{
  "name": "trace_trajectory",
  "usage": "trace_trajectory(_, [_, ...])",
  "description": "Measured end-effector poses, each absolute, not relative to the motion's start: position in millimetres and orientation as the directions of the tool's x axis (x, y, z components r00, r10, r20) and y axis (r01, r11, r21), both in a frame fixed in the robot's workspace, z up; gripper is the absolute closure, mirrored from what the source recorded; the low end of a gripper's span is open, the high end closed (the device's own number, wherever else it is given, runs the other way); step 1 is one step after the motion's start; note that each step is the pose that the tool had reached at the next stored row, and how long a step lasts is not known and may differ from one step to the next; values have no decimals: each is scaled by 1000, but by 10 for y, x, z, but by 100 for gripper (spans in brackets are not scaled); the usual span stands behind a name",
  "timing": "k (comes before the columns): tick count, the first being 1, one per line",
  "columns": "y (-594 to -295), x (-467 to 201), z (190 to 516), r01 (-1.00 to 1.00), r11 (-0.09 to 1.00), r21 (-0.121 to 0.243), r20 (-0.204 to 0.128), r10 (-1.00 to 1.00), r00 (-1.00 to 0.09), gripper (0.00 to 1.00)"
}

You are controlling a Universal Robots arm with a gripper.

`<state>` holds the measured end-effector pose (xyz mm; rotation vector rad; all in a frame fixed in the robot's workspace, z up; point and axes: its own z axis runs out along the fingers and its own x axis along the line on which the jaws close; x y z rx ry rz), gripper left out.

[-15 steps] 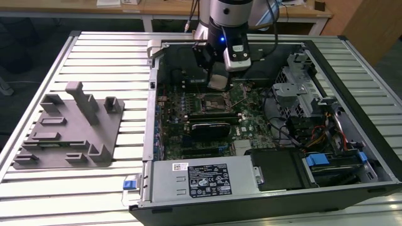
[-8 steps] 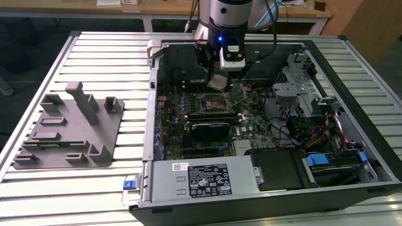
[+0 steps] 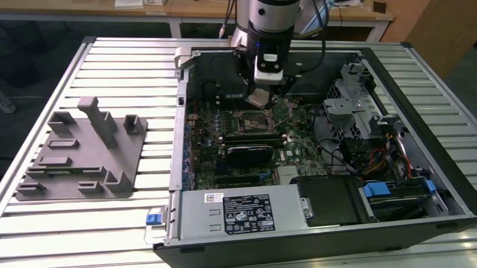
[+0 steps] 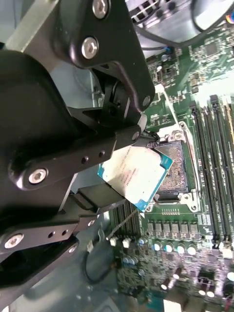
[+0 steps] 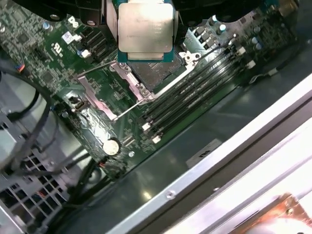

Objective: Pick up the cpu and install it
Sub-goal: 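Place the cpu into insertion slot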

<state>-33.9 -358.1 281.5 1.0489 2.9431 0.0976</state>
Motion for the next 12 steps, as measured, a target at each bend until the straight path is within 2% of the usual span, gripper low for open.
trace_trajectory(12, [-3580, -338, 2808, 784, 617, 64, 6, 786, -619, 46])
